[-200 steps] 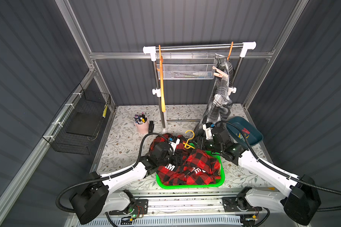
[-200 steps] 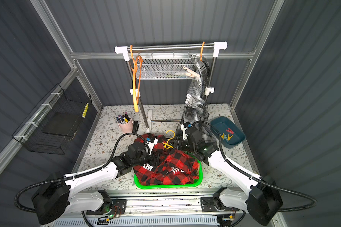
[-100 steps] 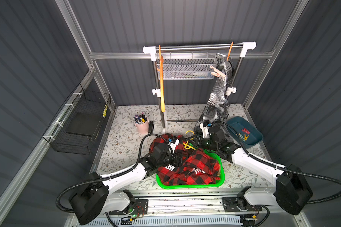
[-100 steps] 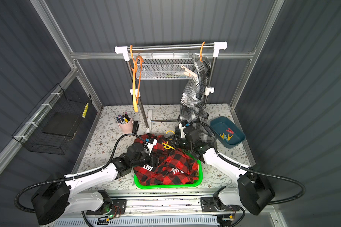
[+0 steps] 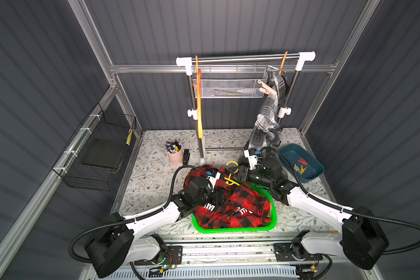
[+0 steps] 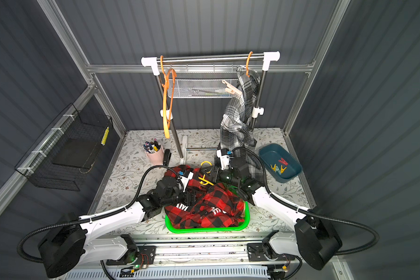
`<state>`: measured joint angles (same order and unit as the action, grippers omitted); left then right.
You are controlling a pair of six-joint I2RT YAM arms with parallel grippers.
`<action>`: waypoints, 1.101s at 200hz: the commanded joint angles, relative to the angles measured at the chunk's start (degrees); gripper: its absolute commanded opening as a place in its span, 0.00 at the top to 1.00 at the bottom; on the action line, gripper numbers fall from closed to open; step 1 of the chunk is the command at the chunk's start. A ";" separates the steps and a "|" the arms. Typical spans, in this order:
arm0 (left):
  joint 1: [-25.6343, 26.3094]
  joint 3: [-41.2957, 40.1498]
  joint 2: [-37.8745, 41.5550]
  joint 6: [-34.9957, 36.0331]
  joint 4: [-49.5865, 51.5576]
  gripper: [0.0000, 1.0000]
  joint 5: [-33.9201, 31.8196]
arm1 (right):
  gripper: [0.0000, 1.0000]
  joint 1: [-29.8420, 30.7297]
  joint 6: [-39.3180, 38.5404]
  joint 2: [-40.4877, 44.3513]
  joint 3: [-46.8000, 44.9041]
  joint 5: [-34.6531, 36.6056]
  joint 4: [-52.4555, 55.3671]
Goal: Remove the clothespins securing long-sleeve shirts to the hanger
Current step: Remove the long-sleeve shirt from the hanger.
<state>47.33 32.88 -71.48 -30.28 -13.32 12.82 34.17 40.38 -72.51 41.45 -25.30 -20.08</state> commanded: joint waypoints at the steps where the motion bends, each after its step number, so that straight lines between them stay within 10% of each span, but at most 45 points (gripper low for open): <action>1: 0.27 -0.24 -0.79 -0.29 6.02 0.30 -0.42 | 0.67 1.10 -4.75 2.38 0.17 -3.09 -2.19; 47: 0.30 1.90 0.18 0.90 8.06 0.29 -0.73 | 1.00 4.32 -16.57 5.03 4.74 0.75 9.21; 150: 0.29 18.87 12.90 10.90 30.49 0.24 -12.29 | 1.00 6.87 -31.97 11.45 9.04 10.54 21.67; 220: 0.28 28.77 5.06 18.95 37.91 0.25 -16.17 | 1.00 7.82 -33.05 12.22 10.35 10.62 22.80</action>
<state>47.44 59.00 -62.89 -15.62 19.38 -1.34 41.25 8.82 -61.04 49.63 -14.94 1.78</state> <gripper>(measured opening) 0.758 0.089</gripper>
